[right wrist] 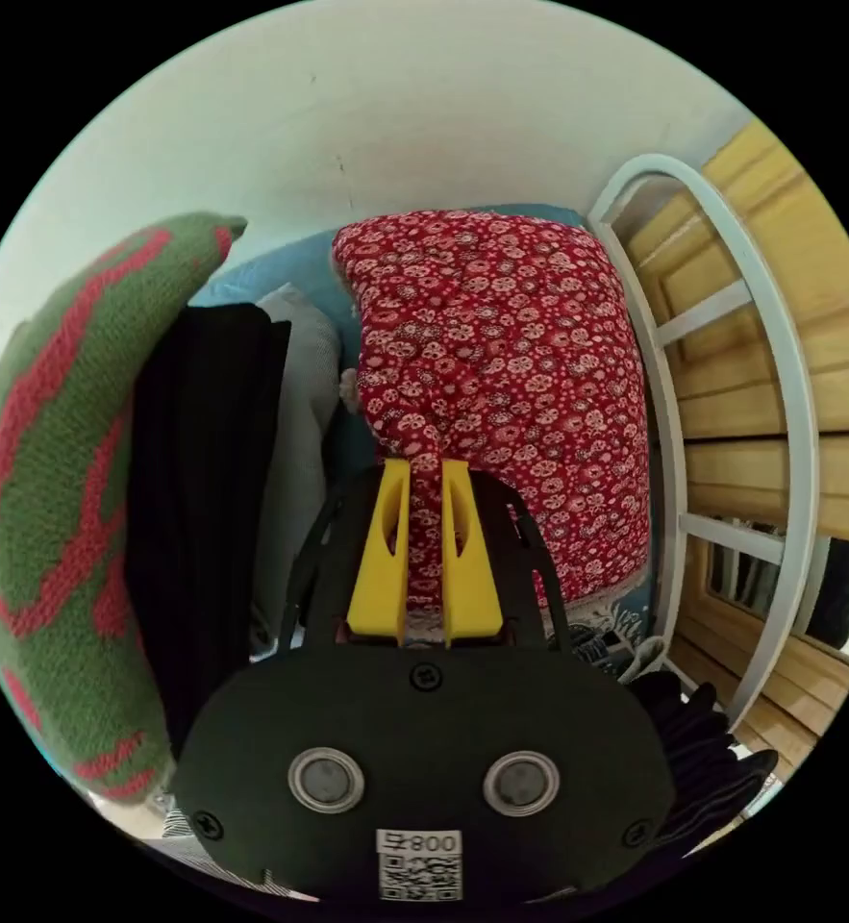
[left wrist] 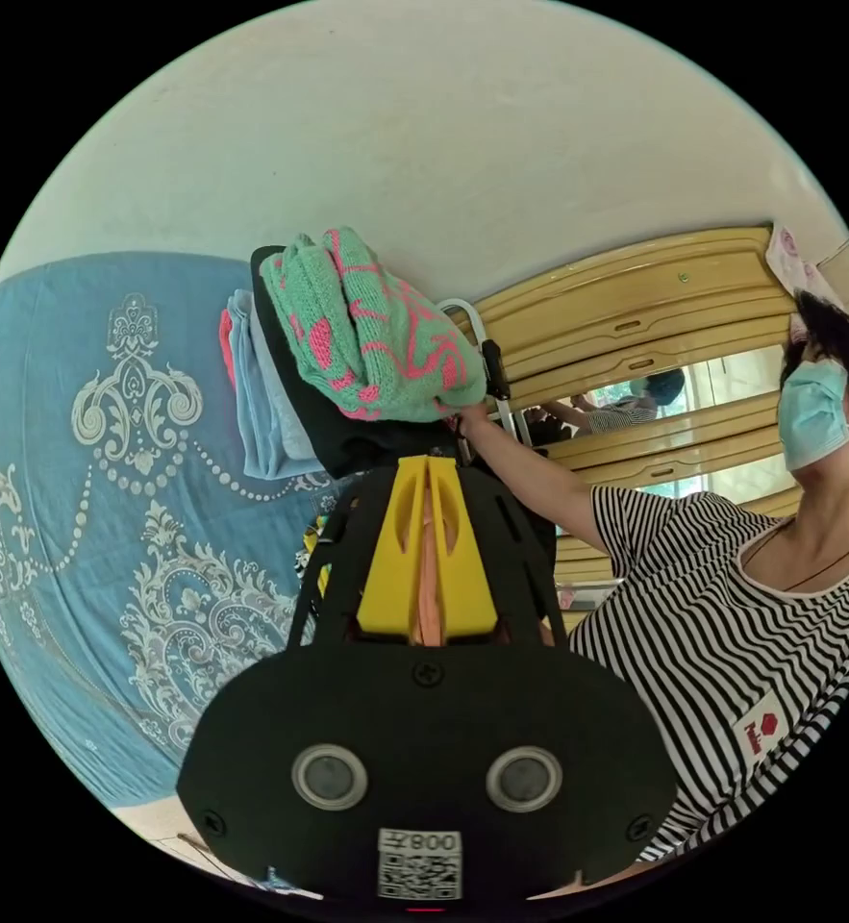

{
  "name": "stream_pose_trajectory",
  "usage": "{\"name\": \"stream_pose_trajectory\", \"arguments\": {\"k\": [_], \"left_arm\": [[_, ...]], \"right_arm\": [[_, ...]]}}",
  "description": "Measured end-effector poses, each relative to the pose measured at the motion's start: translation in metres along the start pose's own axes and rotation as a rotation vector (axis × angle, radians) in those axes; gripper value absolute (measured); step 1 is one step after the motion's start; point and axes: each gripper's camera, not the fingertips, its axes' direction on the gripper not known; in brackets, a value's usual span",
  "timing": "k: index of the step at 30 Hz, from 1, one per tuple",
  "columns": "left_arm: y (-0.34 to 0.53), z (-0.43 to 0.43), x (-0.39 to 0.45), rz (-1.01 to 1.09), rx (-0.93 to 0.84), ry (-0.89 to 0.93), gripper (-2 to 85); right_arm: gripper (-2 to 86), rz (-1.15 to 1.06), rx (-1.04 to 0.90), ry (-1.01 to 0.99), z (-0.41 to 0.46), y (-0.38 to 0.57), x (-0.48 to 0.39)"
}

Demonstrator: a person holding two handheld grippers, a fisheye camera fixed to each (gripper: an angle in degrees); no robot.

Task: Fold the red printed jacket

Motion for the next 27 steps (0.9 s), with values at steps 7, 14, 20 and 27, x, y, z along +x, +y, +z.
{"name": "stream_pose_trajectory", "arguments": {"k": [7, 14, 20, 27], "left_arm": [[0.028, -0.059, -0.023, 0.017, 0.034, 0.096, 0.2], [0.063, -0.135, -0.046, 0.025, 0.095, 0.238, 0.1], [0.101, -0.218, -0.053, 0.108, 0.141, 0.300, 0.5], [0.148, -0.317, -0.057, 0.253, 0.181, 0.347, 4.1]], "right_arm": [[3.5, 0.199, 0.229, -0.338, -0.122, 0.059, 0.072], [2.8, 0.195, 0.573, -0.413, -0.309, 0.144, 0.084], [2.6, 0.065, 0.812, -0.485, -0.466, 0.212, 0.025], [2.6, -0.175, 1.078, -0.433, -0.652, 0.325, -0.090]]}}
